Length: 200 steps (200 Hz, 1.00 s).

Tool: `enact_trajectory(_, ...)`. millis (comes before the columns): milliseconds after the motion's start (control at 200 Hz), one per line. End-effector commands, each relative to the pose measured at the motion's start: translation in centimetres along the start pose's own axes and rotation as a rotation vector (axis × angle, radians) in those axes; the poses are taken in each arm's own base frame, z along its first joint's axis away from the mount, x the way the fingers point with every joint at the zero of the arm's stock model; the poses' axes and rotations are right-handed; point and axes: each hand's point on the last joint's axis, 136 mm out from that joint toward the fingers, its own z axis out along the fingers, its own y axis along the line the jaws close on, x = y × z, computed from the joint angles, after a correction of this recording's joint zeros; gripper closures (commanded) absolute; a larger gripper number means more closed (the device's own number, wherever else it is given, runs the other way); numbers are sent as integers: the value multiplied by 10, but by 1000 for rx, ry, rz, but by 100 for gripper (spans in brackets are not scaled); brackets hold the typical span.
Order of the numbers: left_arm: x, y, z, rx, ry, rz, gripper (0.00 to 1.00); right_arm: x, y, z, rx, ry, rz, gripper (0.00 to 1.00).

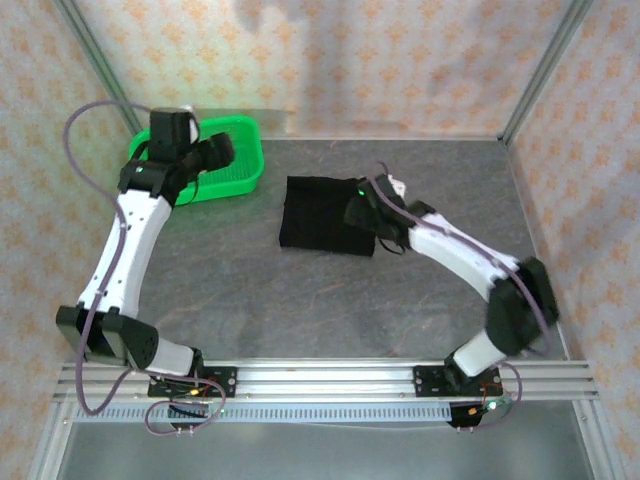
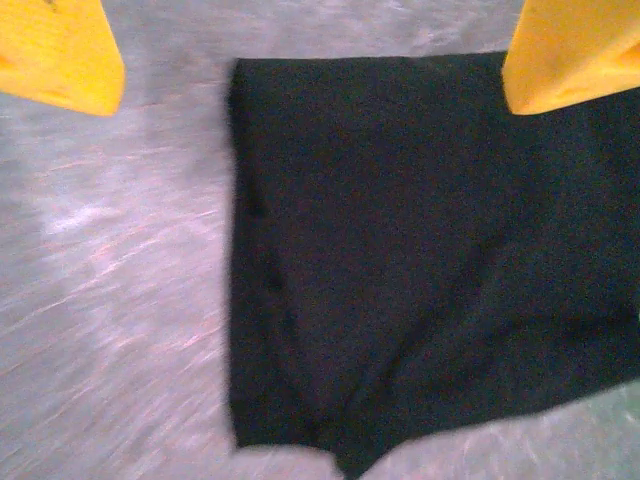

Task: Fold and stack the t-shirts

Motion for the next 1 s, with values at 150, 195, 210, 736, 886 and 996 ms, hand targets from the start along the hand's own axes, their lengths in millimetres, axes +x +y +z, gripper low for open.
enact_trajectory(150, 34, 82, 9, -251, -72, -40, 15, -30, -112, -40, 193, -368, -64, 1)
enact_trajectory(195, 38, 87, 11, -263, -97, -67, 11, -32, -128, -41, 241, -415, -80, 1)
enact_trajectory(210, 39, 89, 11, -267, -109, -78, 10, -30, -133, -39, 255, -427, -93, 1)
enact_trajectory(736, 152, 127, 49, -231, -325, 40, 0, -34, -208, -5, 234, -656, 27, 0)
enact_trajectory(886, 168, 126, 64, -201, -345, 78, 0, -40, -200, 11, 193, -652, -59, 0)
enact_trajectory(996, 165, 121, 76, -177, -388, 96, 0, -40, -219, 24, 189, -689, 4, 0)
